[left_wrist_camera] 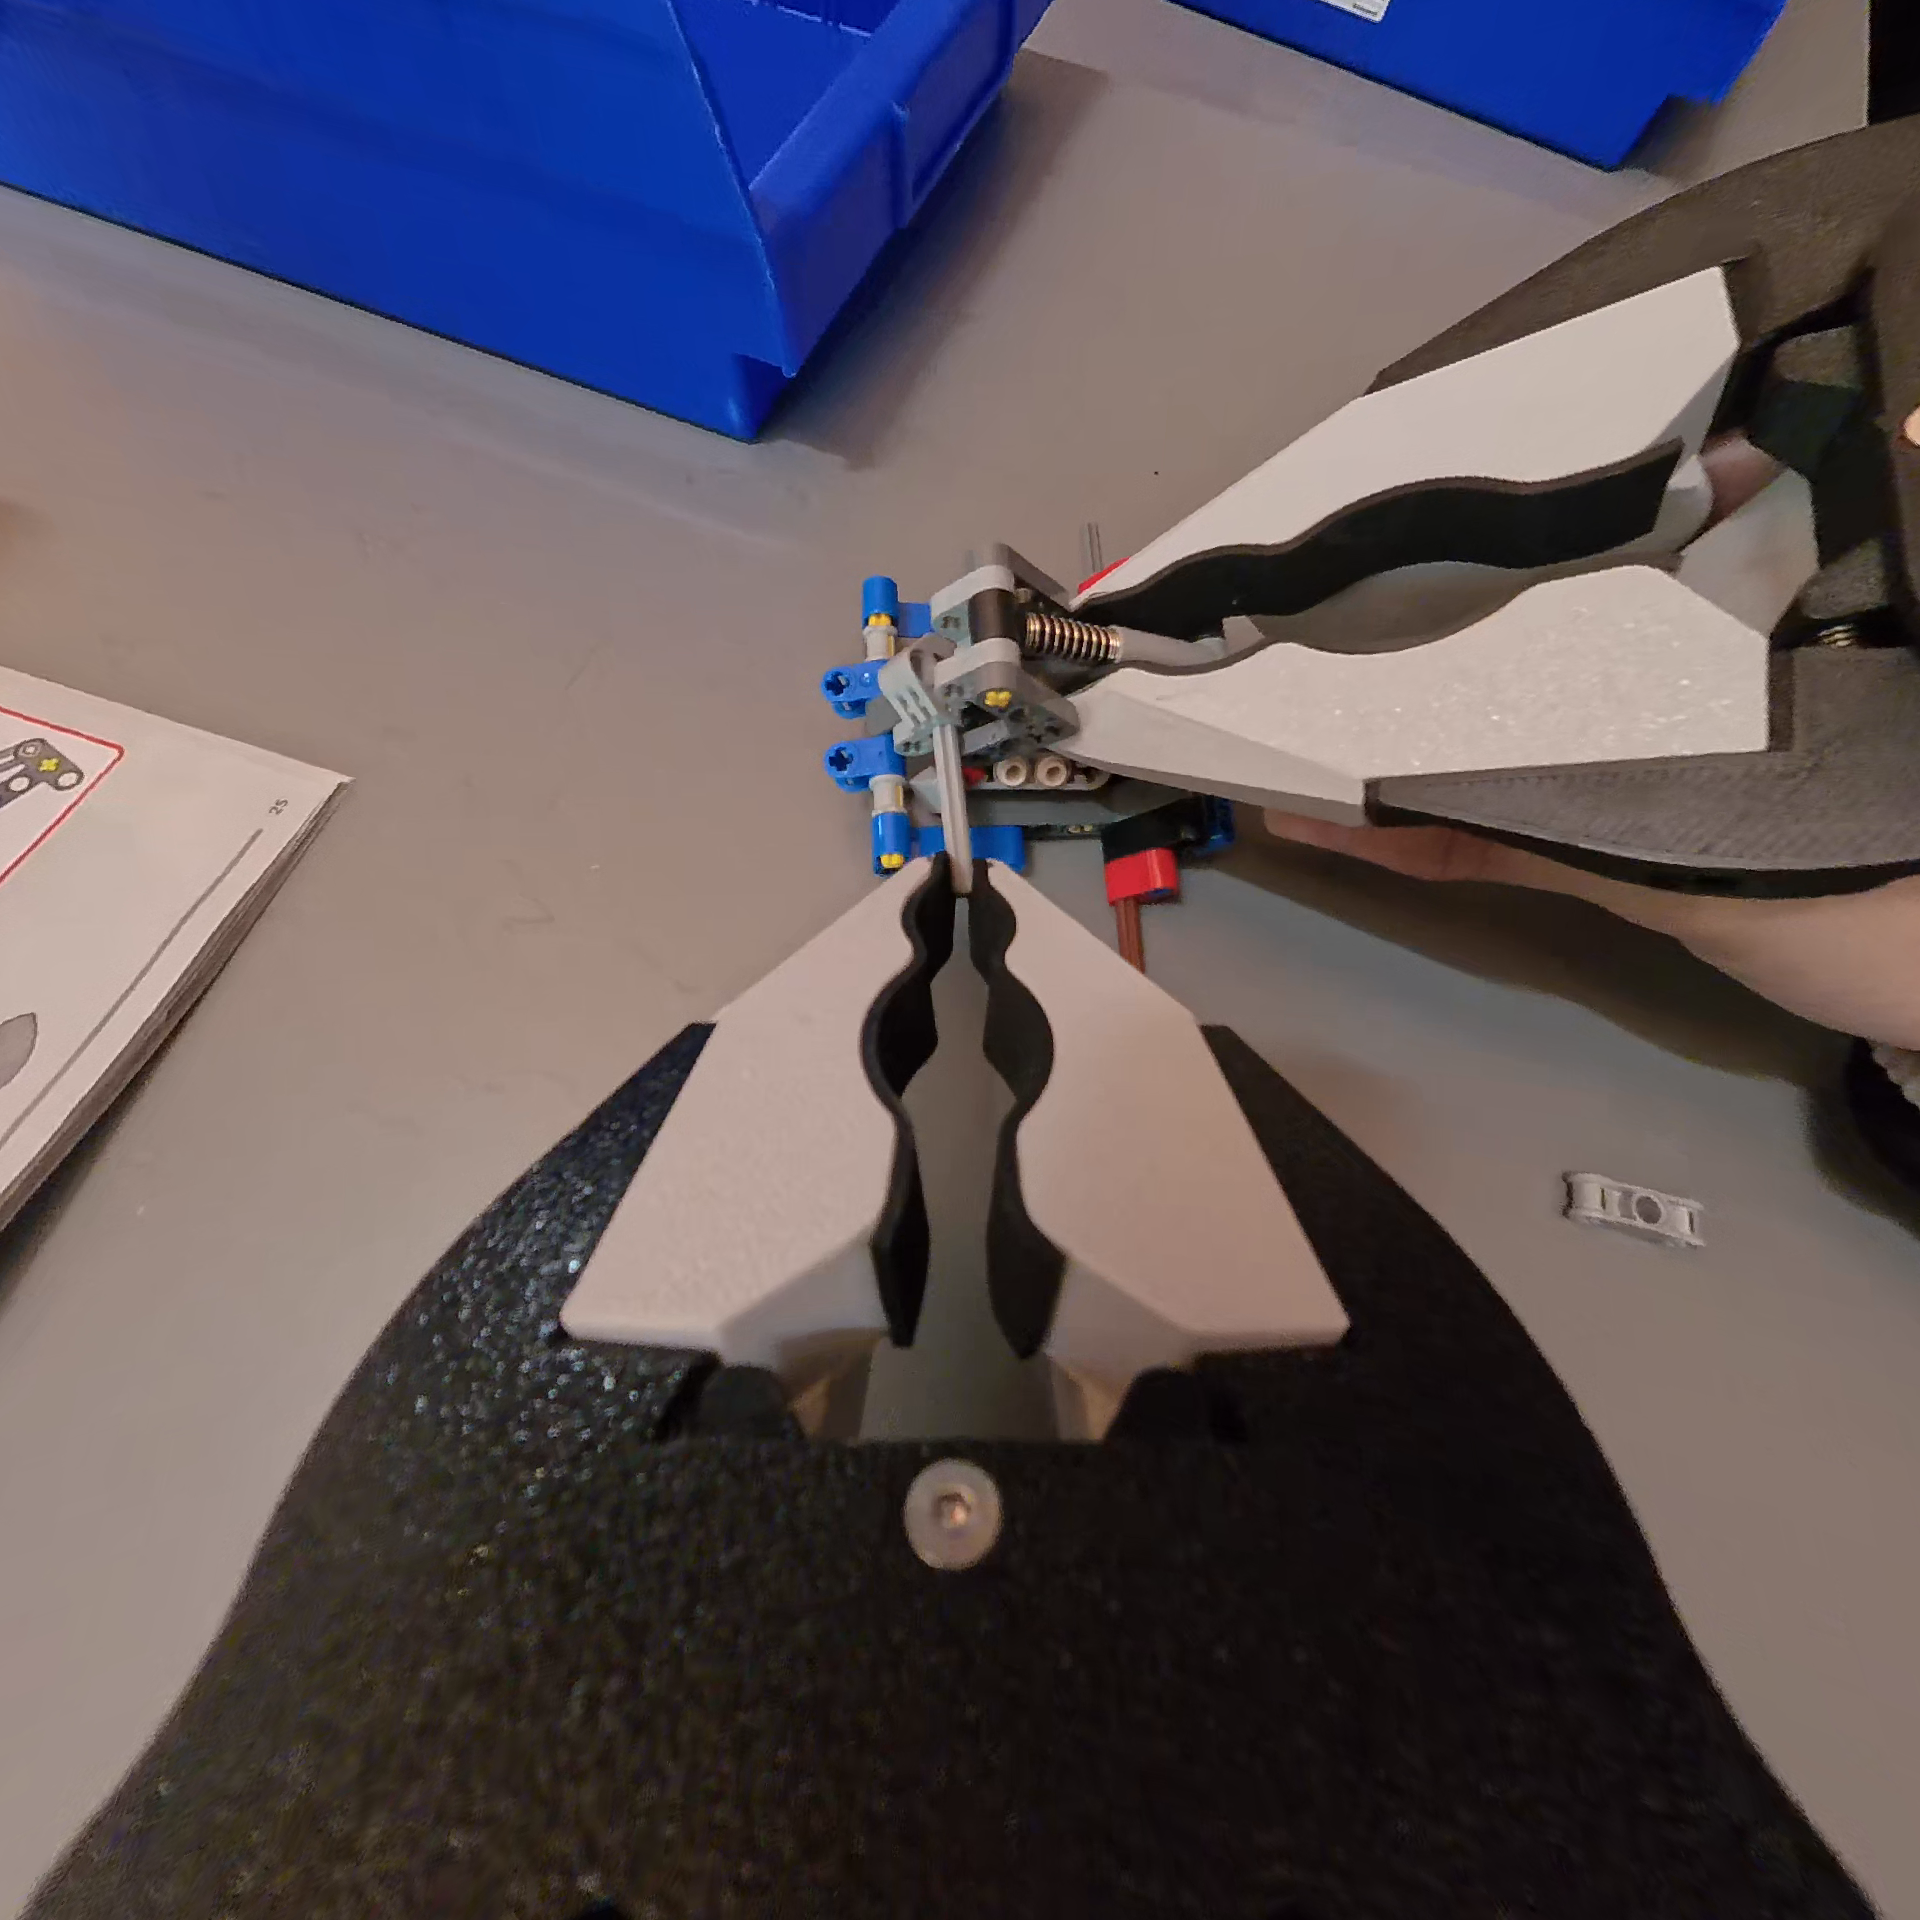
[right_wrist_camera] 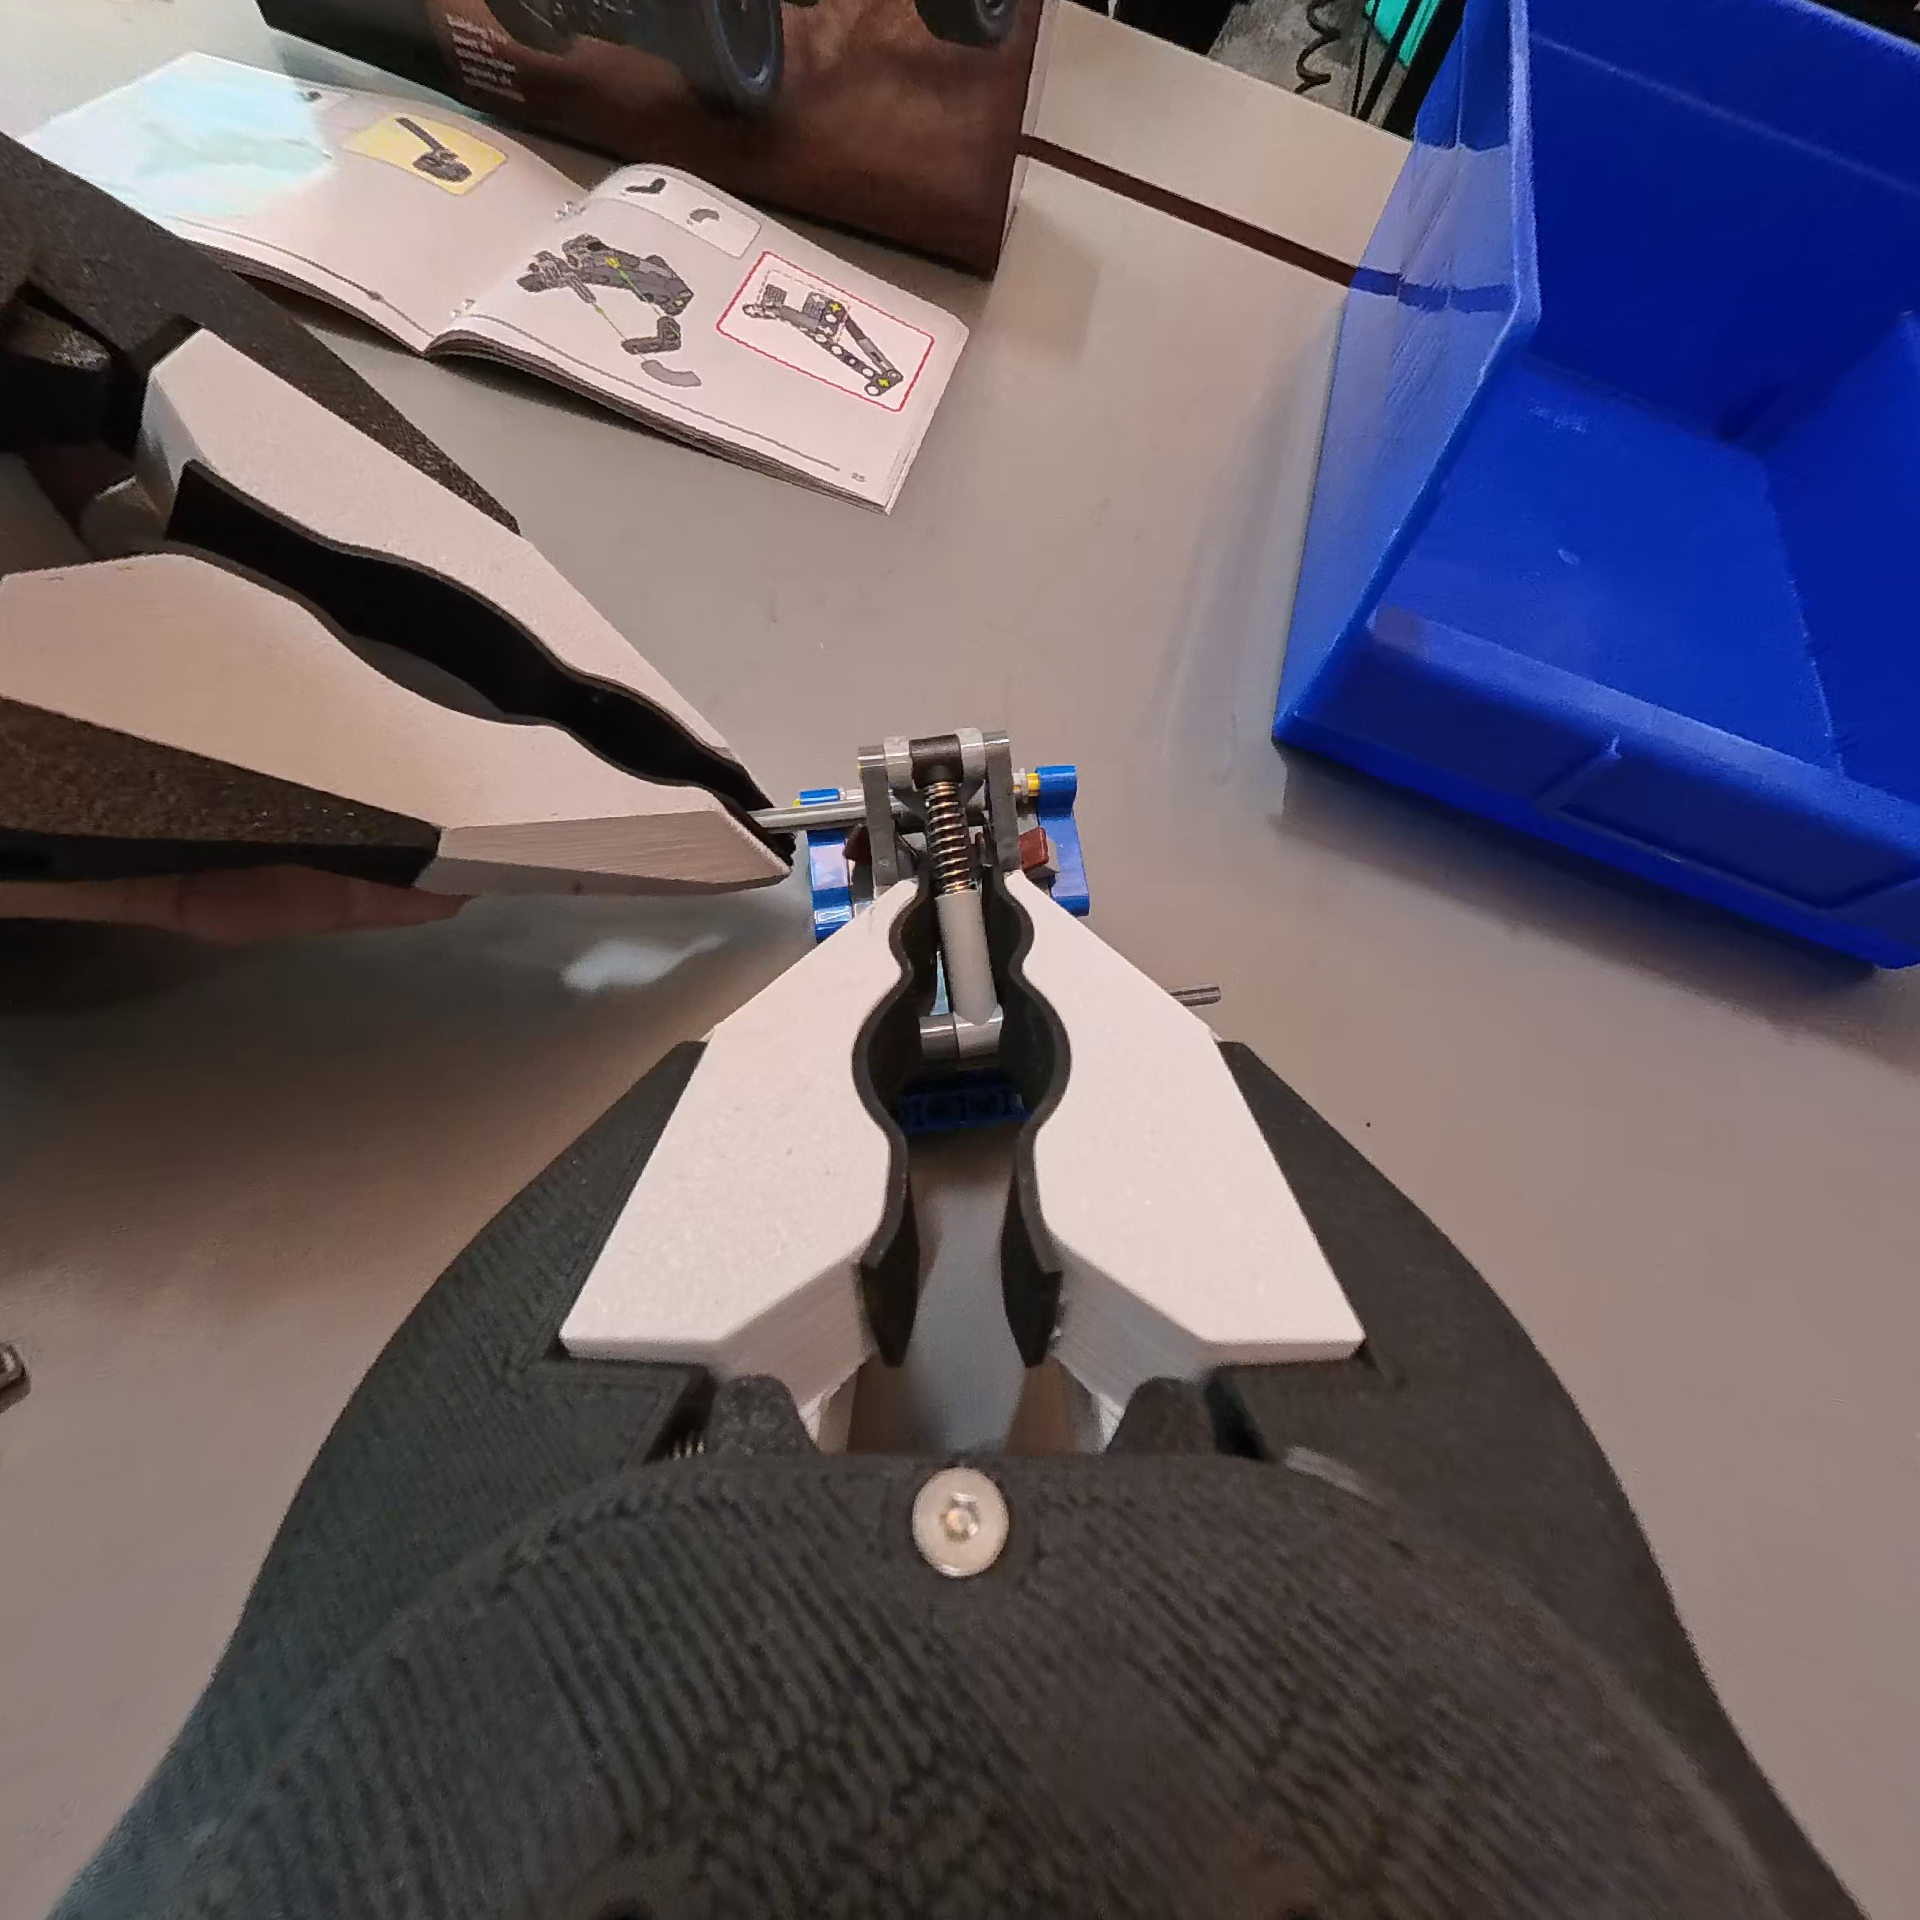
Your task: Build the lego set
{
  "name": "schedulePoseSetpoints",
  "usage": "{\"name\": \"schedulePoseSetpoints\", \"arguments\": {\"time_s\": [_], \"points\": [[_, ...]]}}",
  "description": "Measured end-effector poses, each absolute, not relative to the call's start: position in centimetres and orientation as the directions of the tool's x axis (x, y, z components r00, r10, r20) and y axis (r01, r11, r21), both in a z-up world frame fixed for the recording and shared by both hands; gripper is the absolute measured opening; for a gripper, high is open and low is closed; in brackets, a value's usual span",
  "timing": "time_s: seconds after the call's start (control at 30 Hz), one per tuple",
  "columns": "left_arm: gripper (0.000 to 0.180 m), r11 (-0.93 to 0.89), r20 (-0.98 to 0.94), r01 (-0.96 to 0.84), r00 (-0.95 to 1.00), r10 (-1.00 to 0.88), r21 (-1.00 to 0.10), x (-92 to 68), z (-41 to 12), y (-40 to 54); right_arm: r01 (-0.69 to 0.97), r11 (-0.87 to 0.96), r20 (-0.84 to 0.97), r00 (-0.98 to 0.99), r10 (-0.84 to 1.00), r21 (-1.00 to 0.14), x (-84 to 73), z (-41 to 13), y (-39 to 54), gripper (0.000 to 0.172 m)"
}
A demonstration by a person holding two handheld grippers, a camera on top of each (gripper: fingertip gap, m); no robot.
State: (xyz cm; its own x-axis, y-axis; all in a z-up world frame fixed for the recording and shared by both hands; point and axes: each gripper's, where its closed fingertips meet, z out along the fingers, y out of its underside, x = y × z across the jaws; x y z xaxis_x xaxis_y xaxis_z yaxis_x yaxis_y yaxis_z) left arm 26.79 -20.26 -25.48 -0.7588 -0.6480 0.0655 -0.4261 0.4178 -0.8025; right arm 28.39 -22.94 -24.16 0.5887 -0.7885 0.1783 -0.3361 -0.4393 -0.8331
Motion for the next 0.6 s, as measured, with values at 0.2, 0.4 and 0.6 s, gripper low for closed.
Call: {"name": "schedulePoseSetpoints", "arguments": {"time_s": [0.2, 0.4, 0.6], "points": [[0.0, 0.41, 0.073, -0.433, -0.754, -0.653, -0.803, 26.6, -25.5, -20.1, -0.334, -0.44, 0.175, 0.596, -0.784, -0.833, 28.3, -24.2, -22.8, 0.007], [0.0, 0.413, 0.065, -0.433, -0.749, -0.66, -0.801, 26.4, -25.5, -19.9, -0.336, -0.439, 0.172, 0.597, -0.784, -0.833, 28.3, -24.2, -22.8, 0.007], [0.0, 0.426, 0.073, -0.428, -0.77, -0.634, -0.797, 24.8, -25.5, -18.9, -0.322, -0.434, 0.126, 0.664, -0.737, -0.841, 27.7, -24.1, -21.6, 0.006]]}}
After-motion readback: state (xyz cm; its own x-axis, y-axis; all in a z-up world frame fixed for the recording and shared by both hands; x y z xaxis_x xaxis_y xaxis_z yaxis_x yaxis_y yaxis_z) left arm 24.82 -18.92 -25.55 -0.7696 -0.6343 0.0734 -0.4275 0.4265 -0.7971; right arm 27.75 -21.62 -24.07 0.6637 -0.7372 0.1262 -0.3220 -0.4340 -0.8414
